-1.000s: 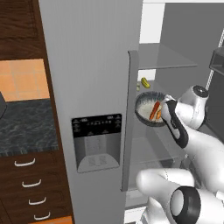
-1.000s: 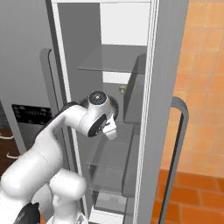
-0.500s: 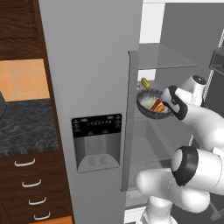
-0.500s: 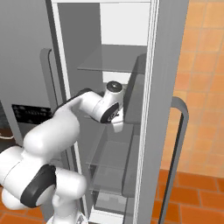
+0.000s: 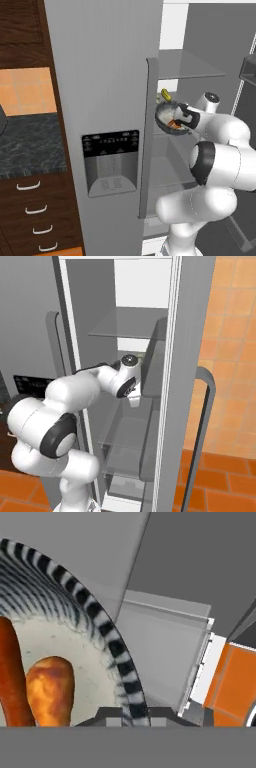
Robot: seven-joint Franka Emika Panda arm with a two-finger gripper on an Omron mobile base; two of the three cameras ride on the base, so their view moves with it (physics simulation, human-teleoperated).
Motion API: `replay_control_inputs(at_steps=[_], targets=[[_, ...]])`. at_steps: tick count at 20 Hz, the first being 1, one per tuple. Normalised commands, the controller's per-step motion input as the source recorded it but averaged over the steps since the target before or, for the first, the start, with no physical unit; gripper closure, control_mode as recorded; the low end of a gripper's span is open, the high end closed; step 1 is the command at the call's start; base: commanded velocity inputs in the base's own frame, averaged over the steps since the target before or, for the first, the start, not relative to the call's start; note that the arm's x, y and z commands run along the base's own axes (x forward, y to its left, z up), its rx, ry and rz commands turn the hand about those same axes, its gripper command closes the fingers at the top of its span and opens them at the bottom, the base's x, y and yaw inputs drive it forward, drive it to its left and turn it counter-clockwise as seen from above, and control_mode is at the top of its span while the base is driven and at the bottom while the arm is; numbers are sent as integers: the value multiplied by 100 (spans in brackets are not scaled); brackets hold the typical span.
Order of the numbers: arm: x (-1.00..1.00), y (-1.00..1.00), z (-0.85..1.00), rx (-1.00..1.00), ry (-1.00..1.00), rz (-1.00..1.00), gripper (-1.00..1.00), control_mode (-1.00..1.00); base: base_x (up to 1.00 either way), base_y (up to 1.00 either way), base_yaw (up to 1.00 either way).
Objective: Pick the chicken drumstick and carrot from their plates and place them in the bowl. Then put the bowl in the fridge.
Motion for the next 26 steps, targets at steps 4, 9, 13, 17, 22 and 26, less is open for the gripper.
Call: replay_control_inputs(at_steps=[4, 9, 13, 17, 22, 26], targets=[[76, 0, -11, 0, 0, -8, 100, -100, 0, 0, 0], [36, 0, 0, 0, -1, -2, -100, -100, 0, 0, 0], [-17, 0, 0, 0, -2, 0, -100, -100, 0, 0, 0], [-54, 0, 14, 0, -20, 0, -100, -100, 0, 0, 0], [-87, 0, 60, 0, -38, -1, -100, -100, 0, 0, 0], [-100, 39, 98, 0, -29, -1, -100, -100, 0, 0, 0]])
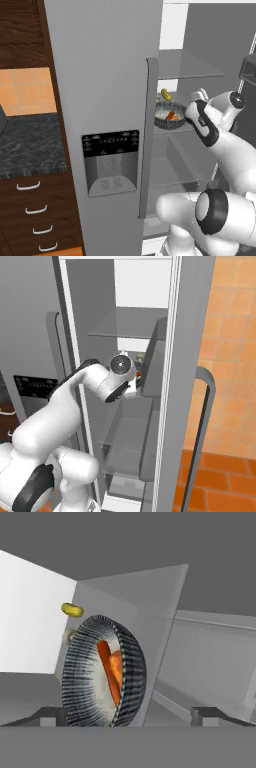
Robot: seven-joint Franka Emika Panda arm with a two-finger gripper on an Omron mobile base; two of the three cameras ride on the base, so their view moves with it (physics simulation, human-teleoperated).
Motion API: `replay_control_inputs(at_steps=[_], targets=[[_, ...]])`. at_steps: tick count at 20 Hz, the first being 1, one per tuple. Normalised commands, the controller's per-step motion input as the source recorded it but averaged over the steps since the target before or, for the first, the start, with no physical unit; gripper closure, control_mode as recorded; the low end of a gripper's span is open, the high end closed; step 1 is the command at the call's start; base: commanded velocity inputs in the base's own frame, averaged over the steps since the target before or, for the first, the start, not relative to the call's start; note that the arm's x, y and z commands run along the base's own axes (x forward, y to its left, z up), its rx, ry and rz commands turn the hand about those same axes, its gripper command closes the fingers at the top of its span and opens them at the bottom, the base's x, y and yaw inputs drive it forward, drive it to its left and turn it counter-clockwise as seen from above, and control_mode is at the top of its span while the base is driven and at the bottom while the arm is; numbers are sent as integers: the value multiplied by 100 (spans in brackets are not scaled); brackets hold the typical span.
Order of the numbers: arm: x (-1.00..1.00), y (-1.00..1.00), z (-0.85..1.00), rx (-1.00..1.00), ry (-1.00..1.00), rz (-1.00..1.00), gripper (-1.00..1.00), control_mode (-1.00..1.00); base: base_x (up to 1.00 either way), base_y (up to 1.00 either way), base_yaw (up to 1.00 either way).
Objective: Pick the chicken drumstick and carrot from their plates and place them in the bowl. Then put the bowl in the fridge.
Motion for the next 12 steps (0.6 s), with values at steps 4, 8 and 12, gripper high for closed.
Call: replay_control_inputs(at_steps=[4, 8, 12], targets=[[-99, 92, 100, -6, 3, 2, -100, -100, 0, 0, 0], [-100, 62, 100, -3, 1, 3, -100, -100, 0, 0, 0], [-100, -10, 100, 0, -16, -2, -100, -100, 0, 0, 0]])
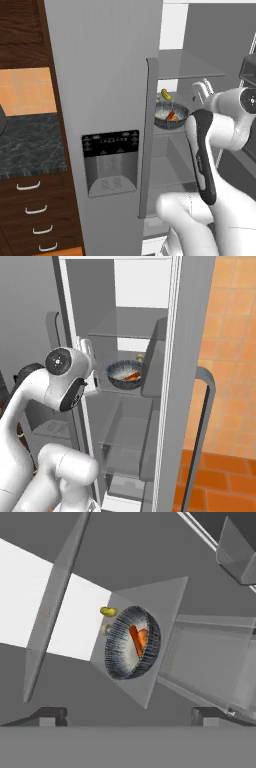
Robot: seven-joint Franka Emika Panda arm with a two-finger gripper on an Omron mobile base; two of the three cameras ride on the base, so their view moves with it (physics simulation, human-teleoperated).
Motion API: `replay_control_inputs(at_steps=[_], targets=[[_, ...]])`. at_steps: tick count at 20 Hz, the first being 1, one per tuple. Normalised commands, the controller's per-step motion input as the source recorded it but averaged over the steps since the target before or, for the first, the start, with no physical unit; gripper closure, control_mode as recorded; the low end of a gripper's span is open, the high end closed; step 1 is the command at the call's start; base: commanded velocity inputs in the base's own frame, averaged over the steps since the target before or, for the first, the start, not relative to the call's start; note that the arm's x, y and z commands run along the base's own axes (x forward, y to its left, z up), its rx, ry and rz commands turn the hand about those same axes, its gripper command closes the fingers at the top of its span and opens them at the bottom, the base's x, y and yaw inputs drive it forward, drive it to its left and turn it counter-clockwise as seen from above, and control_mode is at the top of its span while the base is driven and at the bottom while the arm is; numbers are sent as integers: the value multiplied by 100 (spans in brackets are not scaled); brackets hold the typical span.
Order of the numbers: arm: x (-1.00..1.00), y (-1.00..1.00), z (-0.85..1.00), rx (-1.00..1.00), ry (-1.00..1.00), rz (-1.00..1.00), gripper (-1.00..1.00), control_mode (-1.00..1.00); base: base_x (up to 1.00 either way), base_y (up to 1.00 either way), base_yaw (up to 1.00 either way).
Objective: Pick the chicken drumstick and carrot from their plates and place them in the bowl. Then put the bowl in the fridge.
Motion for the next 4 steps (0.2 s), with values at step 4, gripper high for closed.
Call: replay_control_inputs(at_steps=[4], targets=[[-100, -96, 44, 5, -32, -6, -100, -100, 0, 0, 0]])
